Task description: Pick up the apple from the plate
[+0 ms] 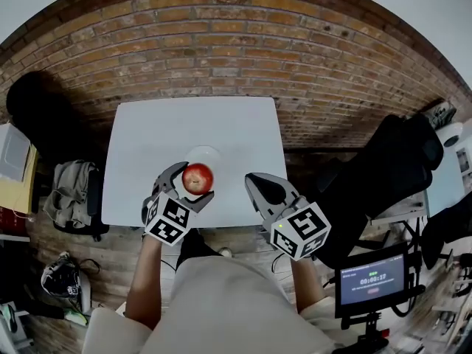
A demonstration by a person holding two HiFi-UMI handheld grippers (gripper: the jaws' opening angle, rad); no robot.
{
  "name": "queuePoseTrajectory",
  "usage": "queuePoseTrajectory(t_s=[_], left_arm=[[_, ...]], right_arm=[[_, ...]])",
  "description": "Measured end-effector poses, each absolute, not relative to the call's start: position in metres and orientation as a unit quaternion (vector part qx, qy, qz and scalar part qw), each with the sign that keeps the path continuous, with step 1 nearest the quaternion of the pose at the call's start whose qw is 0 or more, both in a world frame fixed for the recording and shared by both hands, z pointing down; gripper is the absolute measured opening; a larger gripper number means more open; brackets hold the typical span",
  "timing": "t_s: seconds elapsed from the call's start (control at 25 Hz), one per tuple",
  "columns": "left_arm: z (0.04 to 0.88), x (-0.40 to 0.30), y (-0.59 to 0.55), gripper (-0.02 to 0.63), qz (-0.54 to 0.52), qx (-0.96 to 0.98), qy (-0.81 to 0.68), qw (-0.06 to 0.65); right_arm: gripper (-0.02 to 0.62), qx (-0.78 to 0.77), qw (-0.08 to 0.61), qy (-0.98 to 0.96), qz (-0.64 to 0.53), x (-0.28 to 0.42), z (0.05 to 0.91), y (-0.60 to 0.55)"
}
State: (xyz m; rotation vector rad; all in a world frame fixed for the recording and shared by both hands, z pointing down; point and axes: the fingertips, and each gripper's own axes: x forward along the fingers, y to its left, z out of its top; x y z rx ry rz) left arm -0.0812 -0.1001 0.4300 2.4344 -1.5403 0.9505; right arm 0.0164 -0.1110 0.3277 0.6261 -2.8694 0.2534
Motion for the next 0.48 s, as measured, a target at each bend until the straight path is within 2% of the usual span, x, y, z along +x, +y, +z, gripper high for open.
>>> queuePoseTrajectory(t_s=[0.48], left_arm=[[0.366, -0.075, -0.075, 0.408, 0.214, 0.801, -0.559, 0.019]], right_arm=[[0.002, 0.202, 0.089, -0.975, 0.038, 0.017, 0.292, -0.101]])
